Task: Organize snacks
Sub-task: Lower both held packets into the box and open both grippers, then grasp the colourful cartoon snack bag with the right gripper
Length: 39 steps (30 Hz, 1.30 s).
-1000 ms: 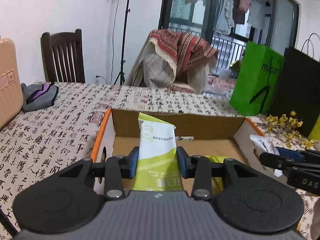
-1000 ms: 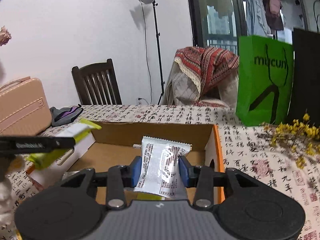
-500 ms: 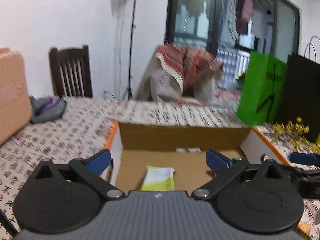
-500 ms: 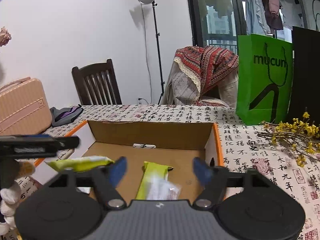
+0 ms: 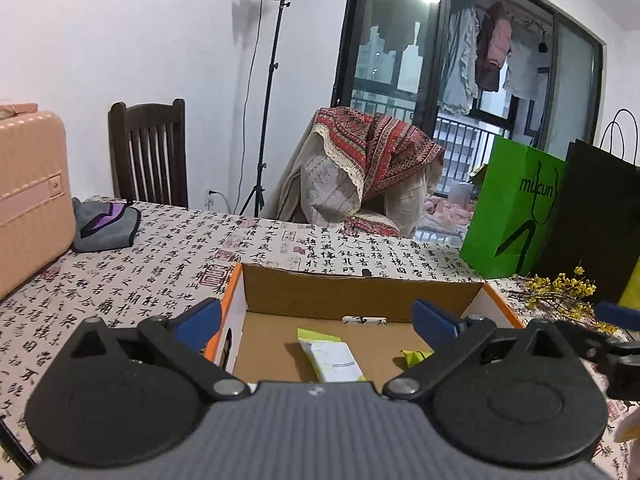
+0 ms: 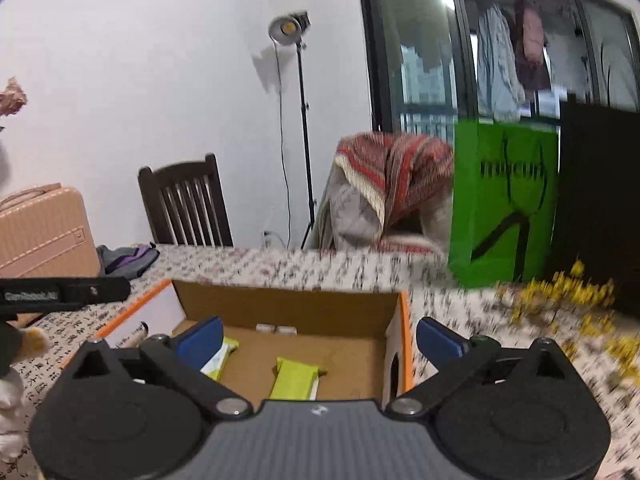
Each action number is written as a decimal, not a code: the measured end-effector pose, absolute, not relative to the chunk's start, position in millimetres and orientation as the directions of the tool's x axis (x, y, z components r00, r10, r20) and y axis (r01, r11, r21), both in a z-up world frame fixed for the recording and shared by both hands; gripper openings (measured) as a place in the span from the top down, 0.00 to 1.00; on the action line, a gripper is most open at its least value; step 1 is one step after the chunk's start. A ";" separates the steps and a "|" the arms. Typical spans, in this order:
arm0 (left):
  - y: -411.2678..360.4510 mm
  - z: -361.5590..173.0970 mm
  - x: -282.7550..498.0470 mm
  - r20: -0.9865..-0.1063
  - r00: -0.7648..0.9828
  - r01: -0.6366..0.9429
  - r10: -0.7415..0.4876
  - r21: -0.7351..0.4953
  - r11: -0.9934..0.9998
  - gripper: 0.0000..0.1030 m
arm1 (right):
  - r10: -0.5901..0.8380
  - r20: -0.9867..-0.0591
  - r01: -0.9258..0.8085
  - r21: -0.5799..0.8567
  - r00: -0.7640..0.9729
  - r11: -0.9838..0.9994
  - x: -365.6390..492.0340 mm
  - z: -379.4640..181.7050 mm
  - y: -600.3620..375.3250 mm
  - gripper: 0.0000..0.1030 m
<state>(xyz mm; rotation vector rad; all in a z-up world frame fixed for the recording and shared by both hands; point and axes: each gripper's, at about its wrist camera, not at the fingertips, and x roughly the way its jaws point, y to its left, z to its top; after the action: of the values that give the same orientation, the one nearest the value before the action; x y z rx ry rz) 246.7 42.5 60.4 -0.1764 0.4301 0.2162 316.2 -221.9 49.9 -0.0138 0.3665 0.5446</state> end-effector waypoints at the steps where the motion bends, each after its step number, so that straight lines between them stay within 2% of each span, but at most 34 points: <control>1: 39.4 63.9 244.1 -0.435 0.884 -0.244 0.170 -0.120 0.962 0.00 | 0.513 -0.338 -0.516 0.089 0.789 0.852 311.7 54.9 -223.1 0.00; 5: 30.0 66.5 224.7 -0.422 0.891 -0.241 0.166 -0.131 0.962 0.00 | 0.531 -0.348 -0.537 0.090 0.772 0.839 293.3 62.3 -225.8 0.00; 11: 34.4 57.0 192.9 -0.442 0.885 -0.221 0.147 -0.121 0.968 0.00 | 0.507 -0.411 -0.518 0.095 0.758 0.850 275.2 45.3 -225.8 0.00; 17: 39.5 57.9 170.1 -0.450 0.879 -0.233 0.160 -0.110 0.966 0.00 | 0.529 -0.384 -0.499 0.184 0.757 0.847 249.6 33.5 -240.9 0.00; 30: 38.6 38.3 134.0 -0.488 0.861 -0.218 0.145 -0.095 0.971 0.00 | 0.485 -0.426 -0.455 0.179 0.764 0.872 201.6 12.7 -262.7 0.00; 39: 45.9 24.1 114.4 -0.520 0.841 -0.230 0.151 -0.090 0.969 0.00 | 0.435 -0.547 -0.432 0.143 0.715 0.890 206.0 -15.4 -238.4 0.00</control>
<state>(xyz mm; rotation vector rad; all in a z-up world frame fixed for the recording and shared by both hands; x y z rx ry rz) 114.4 45.9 24.1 -0.1516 0.5361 0.2019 206.0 -238.4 -15.4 0.0055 0.6066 0.4802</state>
